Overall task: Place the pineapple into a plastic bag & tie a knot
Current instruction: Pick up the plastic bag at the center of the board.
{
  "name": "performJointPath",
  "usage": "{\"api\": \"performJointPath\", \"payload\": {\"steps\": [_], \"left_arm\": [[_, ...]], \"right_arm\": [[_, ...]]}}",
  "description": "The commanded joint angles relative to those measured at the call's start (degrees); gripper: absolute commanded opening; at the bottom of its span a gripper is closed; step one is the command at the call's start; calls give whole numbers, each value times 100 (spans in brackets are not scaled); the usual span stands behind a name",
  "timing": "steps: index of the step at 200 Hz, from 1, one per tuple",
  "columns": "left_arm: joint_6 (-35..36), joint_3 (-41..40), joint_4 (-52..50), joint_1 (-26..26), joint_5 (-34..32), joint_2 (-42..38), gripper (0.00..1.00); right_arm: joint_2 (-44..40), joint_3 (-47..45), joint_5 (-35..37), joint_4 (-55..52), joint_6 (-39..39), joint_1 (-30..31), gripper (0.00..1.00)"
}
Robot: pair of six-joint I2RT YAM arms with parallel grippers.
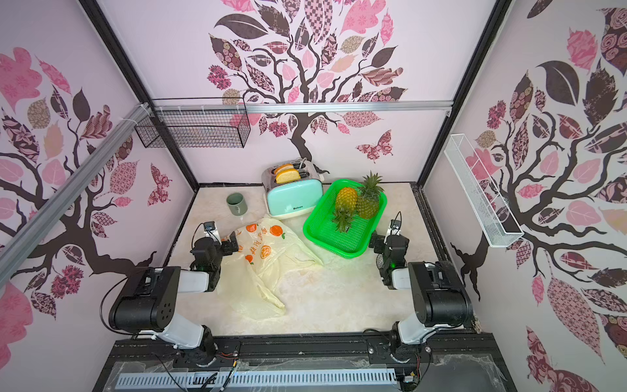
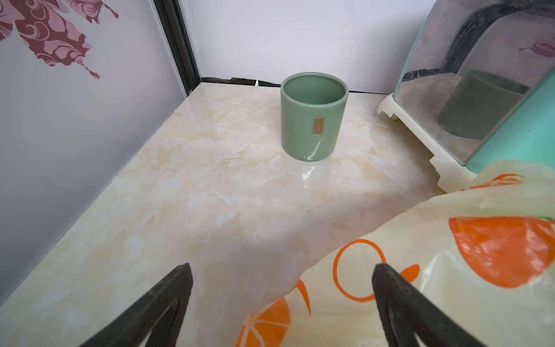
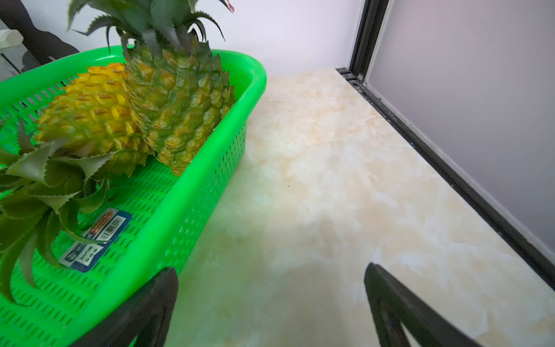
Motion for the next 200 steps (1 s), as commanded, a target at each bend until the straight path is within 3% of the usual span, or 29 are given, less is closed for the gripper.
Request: {"api": "performJointPath", "payload": {"steps": [1,119,138,181,191,200], "left_arm": [[29,-43,101,10,19,-63,98],[11,-65,123,12,32,-82,98],[-121,-197,277,10,-290,-343,98],[-424,145,-1714,11,-613,-2001,98],[-476,216,-2028,11,-590,-2321,98],[-511,283,-2295,11,-570,-2602,98]], "right_arm": [[-78,138,-35,-13,-17,33,100],[-52,171,-42,-43,-17,33,99],[-462,-97,101,210,2,42,99],[-2446,418,322,-2517,604,35,100],[-2747,527,440,-2984,1151,35,99],[-2994,750,771,-3854,2157,17,100]]}}
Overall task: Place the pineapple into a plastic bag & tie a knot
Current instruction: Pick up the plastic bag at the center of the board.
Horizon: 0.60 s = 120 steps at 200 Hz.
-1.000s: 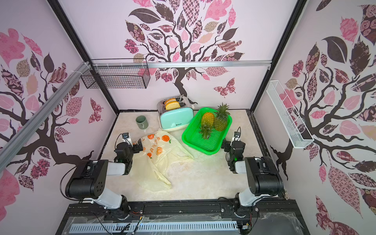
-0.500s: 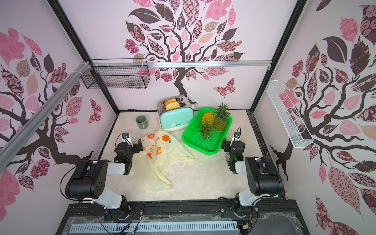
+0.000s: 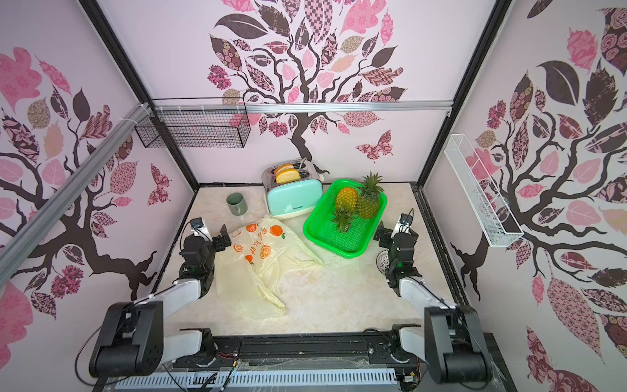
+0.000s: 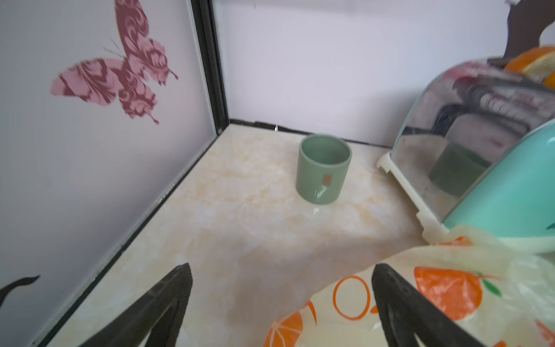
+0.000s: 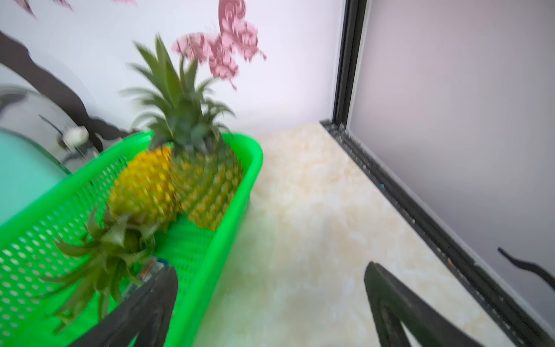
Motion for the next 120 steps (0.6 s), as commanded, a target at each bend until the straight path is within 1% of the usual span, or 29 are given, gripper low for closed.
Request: {"api": "performJointPath", "payload": {"steps": [1,6,11,23,33,44,58,75,94,109,120], "left_arm": [[-248,228,-1068,11,-137,-600,98],[-343,303,-1297,11,-182,-752,98],[-413,402,-1538,10,-209,-900,98],[-508,652,-2055,15,-119,-1179,98],[-526,805,-2325,21,109,-1338,98],[-544,936,-2491,23,442,-1487,98],[-760,1134,-2687,20,793,-1612,98],[-899,1417,-2961,10,1439,-1623,98],[-1078,1768,-3195,-69,1978,-1484,98],[-1094,2009,-3393,-310,2073,-1353,98],[-1036,2150,-3525,-533,2094,-1275,98]], "right_arm": [[-520,468,541,-2035,1636,13,100],[-628,558,605,-2459,2073,-2,100],[-715,633,495,-2701,2215,-8,100],[-922,769,-145,-3016,2176,-11,100],[-1085,880,-579,-3162,2193,-16,99],[-1200,1113,-820,-3454,2181,-11,99],[-1195,1615,-1017,-4027,2055,-16,99],[-910,2400,-1483,-4729,1688,-15,99],[-342,3331,-2102,-5369,1311,-1,99],[184,3976,-2353,-5717,1119,30,99],[615,4437,-2376,-6005,938,140,99]]}}
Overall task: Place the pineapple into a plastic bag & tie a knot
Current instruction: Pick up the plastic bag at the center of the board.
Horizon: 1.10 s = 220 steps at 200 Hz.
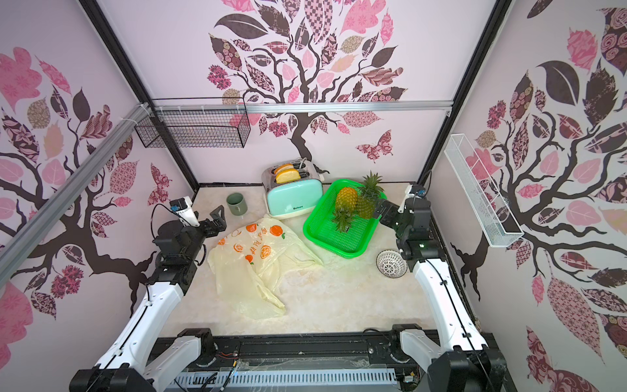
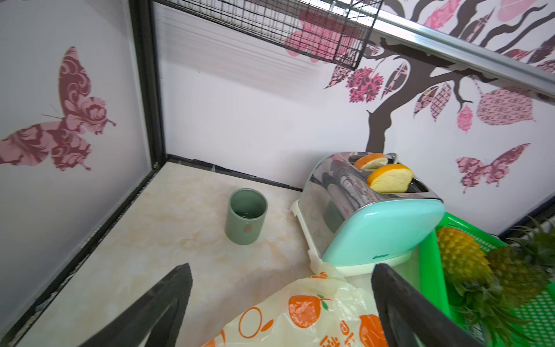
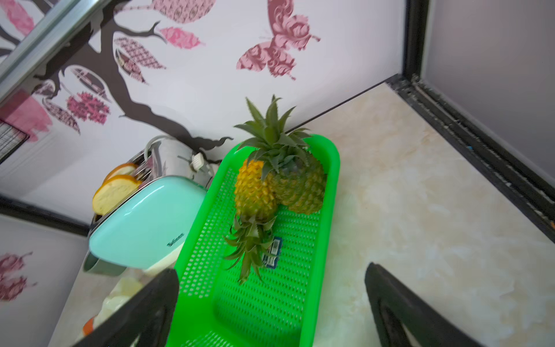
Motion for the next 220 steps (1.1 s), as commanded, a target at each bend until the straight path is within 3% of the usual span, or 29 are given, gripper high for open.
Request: {"api": "performJointPath", "payload": {"steps": [1,33,77,109,159,187,220], "left_arm": [[-90,345,-547,-379,534,143,98],[-76,678,-1049,-875,841,336,97],[-33,705,-1576,-1301,820,331,96],[11,632,-1919,-1671,800,267,95],[237,794,-3129,-3148,-115,567,94],[-844,1205,-4600,-3889,-933,616,93],[-2366,1045,-5776,-5115,-1782,229,92]], "right_arm": [[714,857,-584,-1154,-502,148,99],[1853,2028,-219,-2010,-1046,829,99],[2897,2405,304,-2280,-1191,1525,99],[2963,2093,588,-1944,-1210,1883,99],[2512,1409,792,-1818,-1200,1995,99],[1863,1091,548,-1840,-1166,2216,99],[1341,724,520,-2038,-955,2919,99]]}}
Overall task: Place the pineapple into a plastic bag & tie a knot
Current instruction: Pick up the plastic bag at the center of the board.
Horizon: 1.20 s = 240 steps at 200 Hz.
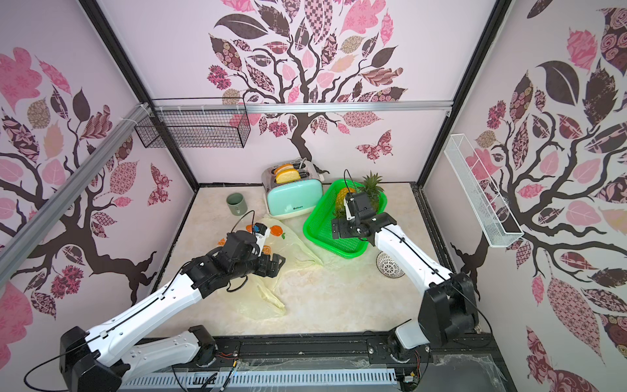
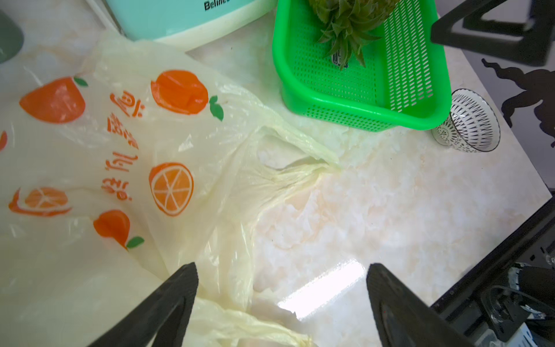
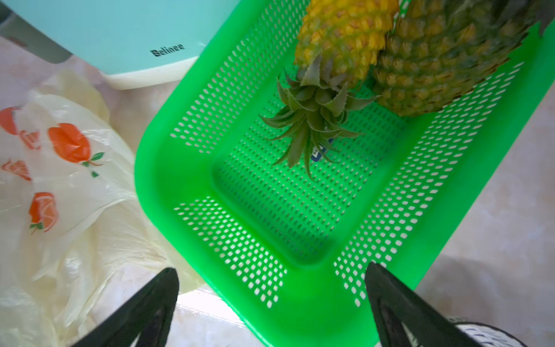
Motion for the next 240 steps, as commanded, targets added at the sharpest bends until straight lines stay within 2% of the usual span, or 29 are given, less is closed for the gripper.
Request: {"api": "performJointPath", "payload": {"steps": [1,30,55,75,116,162,184,215,240], "left_arm": [[-1385,-10,-1395,-721,-913,-307,92],[-2523,-347,-2066,-1705,-991,-542,93],[-2781,-655,-1852,-2149,-477,-427,95],[-2534,-652,-1728,-2218,-261,-27,97],[-1770,-312,-1647,-2231,-311,889,98],[-1040,426,-2412,-2453,-1087,2389,98],[-905,489,-2471,-2482,-1324,2675,98],[-804,536,-2460,-2482,-1567,2896,83],[-840,545,-2463,-2482,-1713,3017,51]], "right_arm": [[-351,-180,-47,-143,176,510,99],[-712,-430,45,-358,476,1012,99],[-1037,-625,-22,-538,778,1377,98],[-1220,-765,-16,-684,962,1624,99],[-1398,-968,14,-762,1073,1656,99],[-1431,-1091,7,-642,1090,1658,99],[-1430,-1094,35,-696,1099,1658,99],[-1540,-1190,89,-661,1108,1659,99],[-1569,-1186,123,-721,1112,1656,99]]}}
